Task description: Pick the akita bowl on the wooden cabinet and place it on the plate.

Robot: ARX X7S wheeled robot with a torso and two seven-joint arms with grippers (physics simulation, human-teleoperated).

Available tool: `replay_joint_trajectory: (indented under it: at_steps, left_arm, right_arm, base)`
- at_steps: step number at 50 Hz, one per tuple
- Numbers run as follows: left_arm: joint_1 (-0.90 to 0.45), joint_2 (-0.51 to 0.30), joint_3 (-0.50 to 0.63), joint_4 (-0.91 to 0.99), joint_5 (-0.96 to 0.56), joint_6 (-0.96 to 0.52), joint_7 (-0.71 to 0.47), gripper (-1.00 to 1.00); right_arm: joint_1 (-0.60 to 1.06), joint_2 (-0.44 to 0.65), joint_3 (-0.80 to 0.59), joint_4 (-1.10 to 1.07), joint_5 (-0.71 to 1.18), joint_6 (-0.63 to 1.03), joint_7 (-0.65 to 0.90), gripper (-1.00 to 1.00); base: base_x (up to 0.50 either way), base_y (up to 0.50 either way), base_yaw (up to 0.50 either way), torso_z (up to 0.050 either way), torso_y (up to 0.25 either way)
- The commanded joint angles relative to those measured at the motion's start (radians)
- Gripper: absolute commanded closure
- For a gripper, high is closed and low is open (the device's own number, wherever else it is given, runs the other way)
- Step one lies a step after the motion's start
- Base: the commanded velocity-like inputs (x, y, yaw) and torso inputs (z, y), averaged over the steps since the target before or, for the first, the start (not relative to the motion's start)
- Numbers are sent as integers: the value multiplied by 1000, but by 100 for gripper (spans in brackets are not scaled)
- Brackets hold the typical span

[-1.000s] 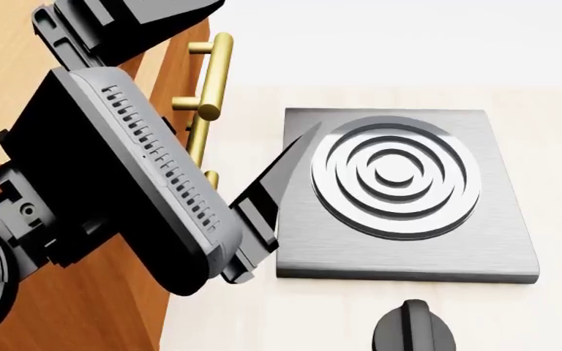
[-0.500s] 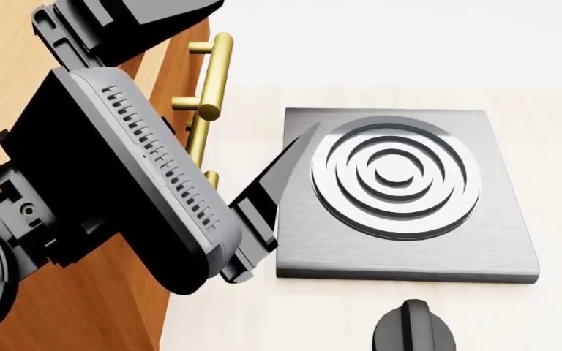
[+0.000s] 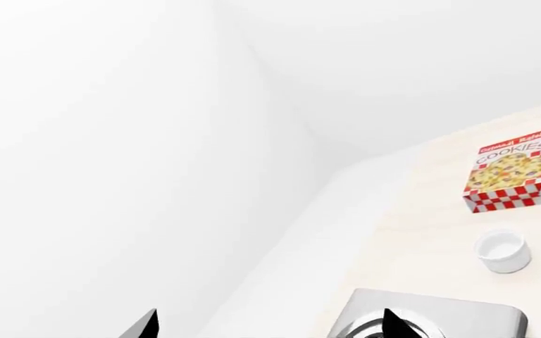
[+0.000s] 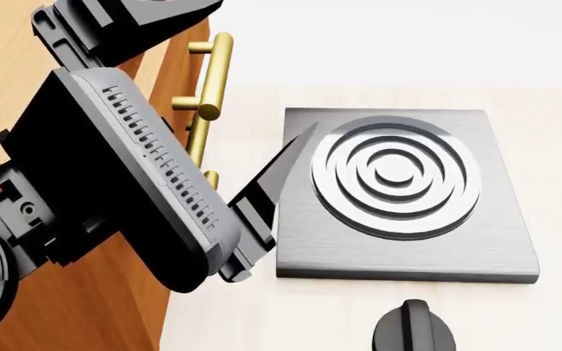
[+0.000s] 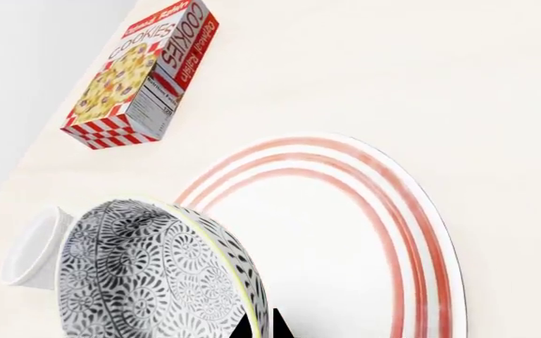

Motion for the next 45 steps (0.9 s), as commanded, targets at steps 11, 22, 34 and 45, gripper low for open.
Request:
replay_joint_trajectory:
  at_steps: [11, 22, 34, 45]
  left_arm:
    - [12, 15, -17, 2, 18, 14, 25, -100]
    - [20, 13, -16, -1, 20, 21, 26, -100]
    - [26, 13, -13, -11, 28, 29, 33, -100]
    - [29, 11, -11, -11, 32, 31, 34, -100]
  right_arm:
    - [10, -15, 15, 20, -46, -11, -32, 100]
    - [13, -21, 8, 34, -55, -16, -35, 100]
    - [18, -24, -1, 45, -65, -19, -40, 100]
    - [19, -19, -5, 44, -71, -18, -39, 100]
  base:
    - [0, 0, 0, 0, 1]
    - [0, 0, 0, 1, 0]
    - [0, 0, 0, 0, 0]
    - [0, 0, 0, 0, 1]
